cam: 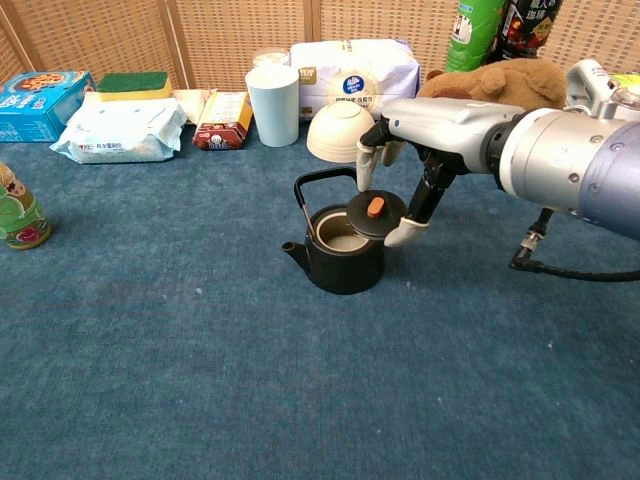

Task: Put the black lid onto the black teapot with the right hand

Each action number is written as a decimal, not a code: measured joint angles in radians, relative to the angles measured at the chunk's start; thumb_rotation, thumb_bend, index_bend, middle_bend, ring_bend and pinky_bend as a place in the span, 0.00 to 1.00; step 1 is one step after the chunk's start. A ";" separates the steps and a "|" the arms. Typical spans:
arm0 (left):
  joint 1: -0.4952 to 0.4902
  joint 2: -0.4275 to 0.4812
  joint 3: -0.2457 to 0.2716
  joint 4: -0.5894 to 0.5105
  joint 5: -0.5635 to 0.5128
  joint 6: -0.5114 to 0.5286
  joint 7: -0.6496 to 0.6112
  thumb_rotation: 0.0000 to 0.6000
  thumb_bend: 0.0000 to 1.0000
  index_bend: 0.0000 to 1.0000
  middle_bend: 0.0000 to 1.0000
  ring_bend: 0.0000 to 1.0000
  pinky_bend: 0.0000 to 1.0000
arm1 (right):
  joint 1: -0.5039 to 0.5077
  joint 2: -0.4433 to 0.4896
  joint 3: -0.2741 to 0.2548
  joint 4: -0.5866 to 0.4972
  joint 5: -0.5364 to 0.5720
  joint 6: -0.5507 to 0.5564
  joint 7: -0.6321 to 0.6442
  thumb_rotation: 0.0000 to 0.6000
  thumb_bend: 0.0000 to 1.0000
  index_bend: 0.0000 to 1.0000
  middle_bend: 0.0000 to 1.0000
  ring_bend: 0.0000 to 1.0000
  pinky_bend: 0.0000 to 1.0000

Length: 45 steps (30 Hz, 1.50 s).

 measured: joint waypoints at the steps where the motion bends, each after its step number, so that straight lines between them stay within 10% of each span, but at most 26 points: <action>1: 0.000 0.000 0.000 0.000 0.000 0.000 -0.001 1.00 0.08 0.00 0.00 0.00 0.10 | 0.001 -0.004 -0.001 0.004 0.002 0.004 0.000 1.00 0.13 0.51 0.27 0.24 0.10; 45: 0.000 0.008 0.001 0.006 0.001 0.001 -0.023 1.00 0.08 0.00 0.00 0.00 0.10 | 0.047 -0.110 -0.003 0.041 0.090 0.119 -0.048 1.00 0.14 0.52 0.24 0.21 0.09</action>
